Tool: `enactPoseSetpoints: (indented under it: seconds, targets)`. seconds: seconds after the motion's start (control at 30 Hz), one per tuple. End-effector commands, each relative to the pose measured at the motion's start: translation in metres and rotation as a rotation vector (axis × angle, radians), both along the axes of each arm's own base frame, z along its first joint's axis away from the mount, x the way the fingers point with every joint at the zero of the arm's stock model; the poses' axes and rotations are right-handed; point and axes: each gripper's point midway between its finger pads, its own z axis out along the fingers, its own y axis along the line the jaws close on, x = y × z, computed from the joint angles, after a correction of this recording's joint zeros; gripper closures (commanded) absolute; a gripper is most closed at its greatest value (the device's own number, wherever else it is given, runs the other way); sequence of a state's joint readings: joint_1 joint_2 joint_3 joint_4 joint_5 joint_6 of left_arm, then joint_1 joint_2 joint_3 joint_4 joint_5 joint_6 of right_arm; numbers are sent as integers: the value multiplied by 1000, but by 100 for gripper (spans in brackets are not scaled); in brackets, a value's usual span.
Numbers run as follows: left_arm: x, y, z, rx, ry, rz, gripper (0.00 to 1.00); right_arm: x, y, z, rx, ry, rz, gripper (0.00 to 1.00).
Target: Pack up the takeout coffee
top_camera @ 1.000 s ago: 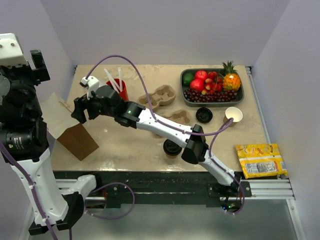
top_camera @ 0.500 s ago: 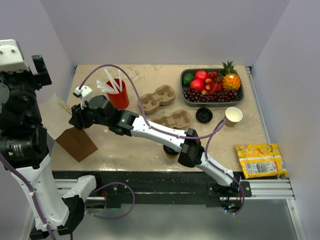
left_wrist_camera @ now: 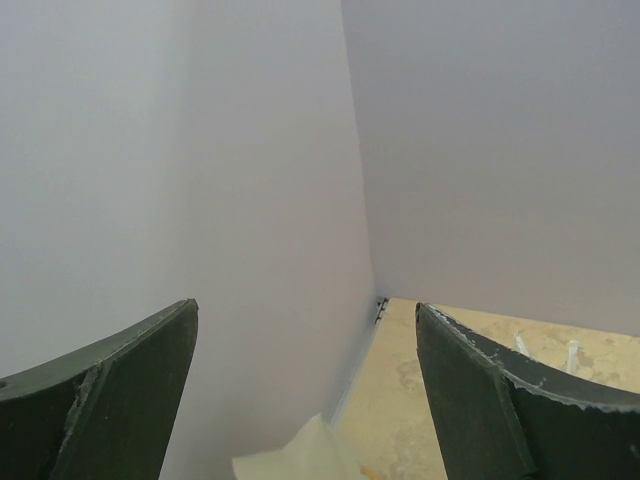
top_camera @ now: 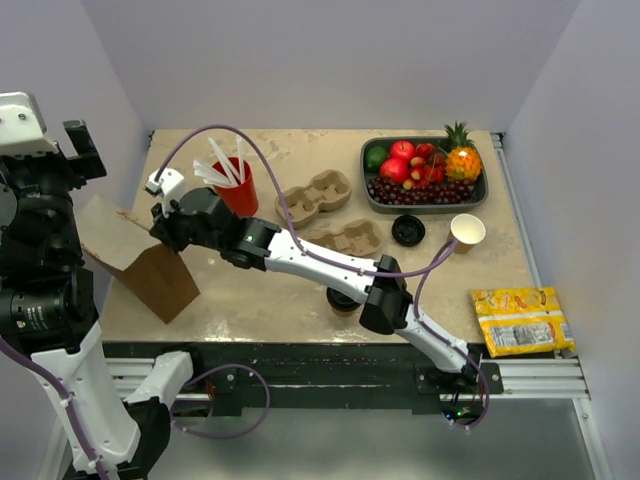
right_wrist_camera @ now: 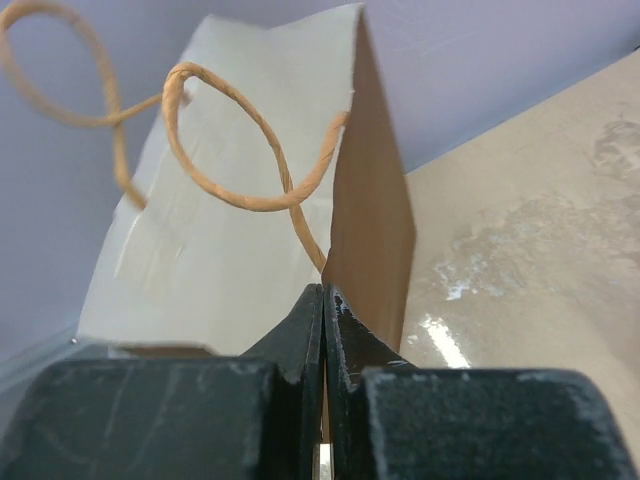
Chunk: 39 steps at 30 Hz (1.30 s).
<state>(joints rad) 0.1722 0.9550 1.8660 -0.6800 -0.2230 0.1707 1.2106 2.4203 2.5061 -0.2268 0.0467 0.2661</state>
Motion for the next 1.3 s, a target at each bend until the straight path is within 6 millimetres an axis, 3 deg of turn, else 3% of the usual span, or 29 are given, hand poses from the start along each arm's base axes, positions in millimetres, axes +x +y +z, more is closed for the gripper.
enactPoseSetpoints:
  seconds: [0.0,0.03,0.07,0.1,0.13,0.17,0.2,0.27,0.3,0.33,0.37,0.4,0.43,0.53,0.63,0.73,0.8,0.83,0.97,1.03,1.07,1.27]
  targets:
    - [0,-9,6,-16,-37,-53,7,-2,-35,87,57,-197,5,100]
    - [0,-10,6,-17,-40,-56,7,-6,-43,103,71,-221,19,100]
    - [2,-10,5,-19,-39,-61,7,-10,-47,108,67,-238,35,100]
    - [2,-14,7,-15,-47,-81,7,-11,-50,100,34,-259,58,100]
    - [2,-16,8,-10,-49,-93,7,-19,-61,118,50,-281,76,100]
    - [6,-20,6,-5,-43,-118,7,-22,-65,118,40,-287,92,100]
    - [4,-22,8,2,-57,-130,7,-25,-68,102,-12,-314,121,100]
    - [7,-29,3,11,-51,-169,7,-32,-81,107,-28,-337,142,100]
    - [8,-31,3,15,-53,-182,7,-34,-83,87,-79,-351,171,100]
    - [10,-33,0,16,-47,-196,7,-35,-87,81,-101,-359,180,100]
    - [12,-36,-6,17,-32,-213,7,-36,-95,87,-107,-393,182,100]
    - [14,-40,-10,22,-23,-238,7,-35,-99,66,-155,-388,186,100]
    - [20,-43,-22,20,8,-257,7,-34,-104,63,-168,-398,186,100]
    - [24,-63,-43,40,70,-372,7,-32,-122,51,-213,-411,192,100]
    - [17,-99,-54,86,115,-574,9,-31,-137,49,-227,-408,192,100]
    - [-7,-151,-51,160,100,-866,9,-19,-151,50,-234,-396,163,100]
    - [-20,-170,-48,169,88,-978,9,-8,-156,59,-215,-381,137,100]
    - [-31,-186,-48,172,89,-1087,10,7,-164,62,-212,-369,105,100]
    - [-57,-220,-61,42,162,-1378,18,41,-181,101,-122,-336,47,100]
    - [-59,-224,-72,-4,206,-1435,18,56,-195,115,-97,-337,16,100]
    - [-63,-227,-86,20,249,-1480,20,57,-201,132,-56,-340,29,100]
    - [-69,-226,-93,85,311,-1507,21,80,-242,177,1,-393,-84,100]
